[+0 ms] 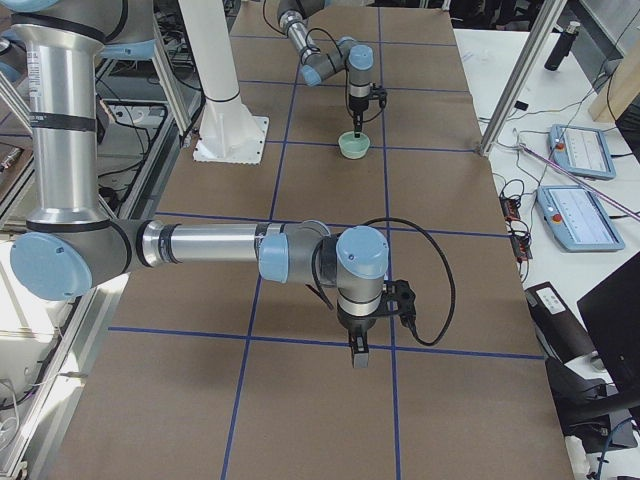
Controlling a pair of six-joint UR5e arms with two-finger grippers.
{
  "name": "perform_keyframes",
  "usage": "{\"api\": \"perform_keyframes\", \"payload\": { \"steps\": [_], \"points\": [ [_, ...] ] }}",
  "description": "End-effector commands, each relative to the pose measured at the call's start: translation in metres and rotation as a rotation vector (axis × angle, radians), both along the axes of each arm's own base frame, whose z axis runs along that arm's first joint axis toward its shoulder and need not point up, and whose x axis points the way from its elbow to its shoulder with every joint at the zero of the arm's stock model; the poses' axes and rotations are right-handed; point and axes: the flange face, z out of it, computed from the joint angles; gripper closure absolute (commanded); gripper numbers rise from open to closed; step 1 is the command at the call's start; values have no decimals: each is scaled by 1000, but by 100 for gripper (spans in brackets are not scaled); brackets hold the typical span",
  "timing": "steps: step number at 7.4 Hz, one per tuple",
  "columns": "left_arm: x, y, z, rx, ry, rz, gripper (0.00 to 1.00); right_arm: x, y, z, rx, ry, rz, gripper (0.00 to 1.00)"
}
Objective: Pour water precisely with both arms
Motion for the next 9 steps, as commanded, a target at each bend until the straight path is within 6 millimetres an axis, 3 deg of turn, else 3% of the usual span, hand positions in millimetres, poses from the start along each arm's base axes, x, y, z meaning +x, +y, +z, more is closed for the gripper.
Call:
{"api": "perform_keyframes", "payload": {
  "steps": [1,5,8,9],
  "points": [
    [1,2,-1,-19,23,30,100,0,-1,-1,1,1,1,0],
    [-8,-4,-5,-37,45,43,100,0,-1,-1,1,-1,1,0],
    [-37,-34,-7,-68,71,33,100,0,-1,-2,5,0,-1,0],
    [-60,-53,-9,-101,98,38,100,0,-1,-2,5,0,-1,0]
  ]
}}
